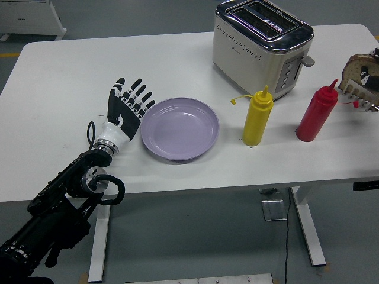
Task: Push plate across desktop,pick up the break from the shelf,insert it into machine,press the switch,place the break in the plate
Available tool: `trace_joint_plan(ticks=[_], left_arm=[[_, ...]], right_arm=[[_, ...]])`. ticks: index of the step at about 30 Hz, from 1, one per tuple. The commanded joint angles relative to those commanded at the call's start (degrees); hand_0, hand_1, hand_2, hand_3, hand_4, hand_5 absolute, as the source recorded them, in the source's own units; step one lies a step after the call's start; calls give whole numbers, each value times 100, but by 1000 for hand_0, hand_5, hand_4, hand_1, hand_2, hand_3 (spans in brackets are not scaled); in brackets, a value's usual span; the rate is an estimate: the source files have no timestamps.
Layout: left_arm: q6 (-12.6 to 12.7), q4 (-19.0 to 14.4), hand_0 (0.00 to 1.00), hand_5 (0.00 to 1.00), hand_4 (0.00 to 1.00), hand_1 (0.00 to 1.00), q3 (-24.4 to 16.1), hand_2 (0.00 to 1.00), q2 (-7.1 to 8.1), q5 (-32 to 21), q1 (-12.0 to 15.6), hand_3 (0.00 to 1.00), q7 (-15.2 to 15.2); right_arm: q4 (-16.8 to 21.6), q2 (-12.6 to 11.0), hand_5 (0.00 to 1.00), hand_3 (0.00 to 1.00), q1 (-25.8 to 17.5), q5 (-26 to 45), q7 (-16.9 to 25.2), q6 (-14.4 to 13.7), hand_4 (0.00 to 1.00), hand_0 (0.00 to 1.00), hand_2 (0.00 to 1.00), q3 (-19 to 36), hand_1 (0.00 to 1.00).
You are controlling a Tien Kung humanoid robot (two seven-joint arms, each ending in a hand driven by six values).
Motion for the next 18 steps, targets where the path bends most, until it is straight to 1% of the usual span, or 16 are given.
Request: trace_joint_plan(ticks=[2, 3, 5, 8, 9, 11, 13, 14, 15, 18], left_arm=[[35, -60, 932, 998, 628, 924, -73, 982, 0, 29, 20, 921, -15], [48, -85, 924, 998, 625, 918, -106, 979, 0, 41, 31, 918, -18], [93, -200, 924, 998, 625, 918, -263, 979, 0, 89, 100, 918, -17], [147, -453, 924, 998, 625, 918, -589, 979, 9, 126, 280, 918, 3], [166, -538, 913, 998, 626, 913, -698, 972, 27, 129, 353, 913, 14], [200, -715, 913, 998, 626, 913, -932, 972, 72, 131, 489, 913, 37], [247, -903, 913, 998, 626, 913, -1178, 972, 133, 109, 639, 913, 63], [299, -1015, 913, 998, 626, 913, -1315, 972, 187, 104, 740, 913, 109], [339, -1117, 890, 998, 612, 894, -1433, 952, 227, 102, 817, 898, 146], [434, -1479, 890, 998, 612, 894, -1827, 952, 493, 28, 1160, 898, 329]], right_arm=[[68, -21, 120, 530, -10, 65, 78, -107, 348, 385, 490, 0, 443], [91, -28, 117, 516, -12, 89, 106, -147, 295, 334, 466, -1, 417], [170, -54, 117, 516, -10, 178, 211, -323, 295, 334, 466, -12, 417], [282, -85, 117, 516, 6, 343, 377, -553, 295, 334, 466, -34, 417], [310, -97, 100, 507, 10, 403, 444, -613, 246, 335, 453, -27, 402], [354, -119, 100, 507, 15, 510, 572, -711, 246, 335, 453, -2, 402], [384, -139, 100, 507, 13, 651, 704, -829, 246, 335, 453, 34, 402], [401, -152, 100, 507, 11, 752, 795, -913, 246, 335, 453, 63, 402], [414, -161, 28, 494, 9, 832, 859, -973, 166, 348, 430, 84, 376], [461, -211, 28, 494, 22, 1173, 1141, -1259, 166, 348, 430, 151, 376]])
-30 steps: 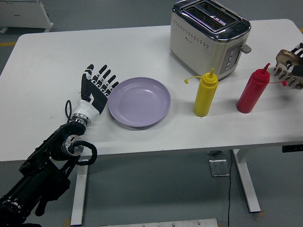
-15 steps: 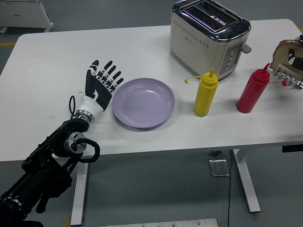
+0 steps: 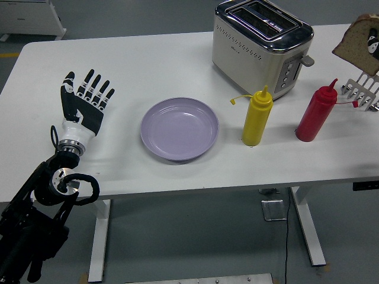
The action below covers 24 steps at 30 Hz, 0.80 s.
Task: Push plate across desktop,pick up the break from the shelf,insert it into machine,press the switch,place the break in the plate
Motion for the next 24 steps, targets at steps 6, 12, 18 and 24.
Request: trace_joint_plan(ticks=[6, 12, 18, 24], left_arm=[[60, -766, 868, 998, 606, 874, -853, 932, 336, -258, 769, 877, 215], [56, -1360, 868, 998, 605, 868, -1564, 929, 362, -379, 1399, 869, 287], [45, -1702, 868, 998, 610, 864, -2025, 925, 351, -447, 1976, 858, 320], [48, -1767, 866, 998, 605, 863, -2136, 924, 336, -460, 2111, 863, 317]], right_arm=[[133, -114, 6, 495, 64, 639, 382, -549, 195, 321, 394, 136, 342], [226, -87, 16, 494, 273, 1000, 436, -738, 191, 312, 398, 141, 341], [165, 150, 11, 494, 731, 1470, 378, -792, 190, 310, 398, -53, 340], [-27, 430, 2, 491, 1344, 1651, 315, -819, 169, 311, 392, -383, 334]])
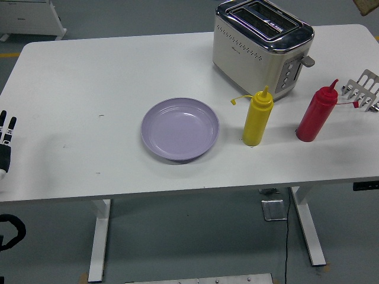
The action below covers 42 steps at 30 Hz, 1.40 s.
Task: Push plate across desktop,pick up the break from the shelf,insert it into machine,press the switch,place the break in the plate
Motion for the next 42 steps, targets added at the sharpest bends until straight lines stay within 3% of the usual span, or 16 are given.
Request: trace_joint_plan(ticks=[15, 23, 36, 42], left_arm=[[22, -3, 860, 998, 597, 861, 108, 922, -11, 112, -84, 851, -24], [30, -15, 858, 998, 596, 861, 233, 922, -15, 161, -150, 849, -33], [51, 18, 859, 998, 597, 863, 303, 922, -19, 175, -174, 848, -55], [77, 18, 860, 998, 597, 863, 311, 922, -23, 203, -179, 847, -88]], right_arm=[[-902, 753, 2, 490, 1138, -666, -583, 32, 133, 325, 393, -995, 338], [-1348, 1144, 2, 490, 1442, -745, -890, 40, 127, 330, 394, -1196, 338], [-1821, 1643, 2, 491, 1822, -1322, -2050, 141, 126, 331, 396, -1355, 339], [-1938, 1763, 2, 491, 1849, -1411, -2337, 262, 127, 331, 396, -1393, 339]])
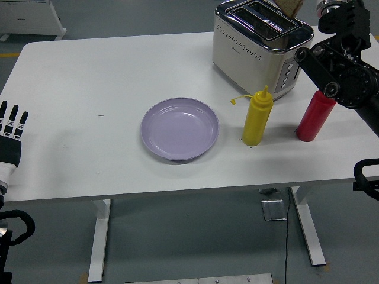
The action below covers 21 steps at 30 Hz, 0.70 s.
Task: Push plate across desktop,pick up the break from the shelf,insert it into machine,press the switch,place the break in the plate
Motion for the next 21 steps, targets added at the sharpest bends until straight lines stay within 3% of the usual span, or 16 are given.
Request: trace_joint_plan(ticks=[21], left_arm=[[32, 32, 868, 998, 593, 870, 17, 928, -12, 10, -17, 849, -45]], right_arm=[[-130, 337, 2, 492, 78, -35, -149, 63, 123, 330, 397, -109, 339]])
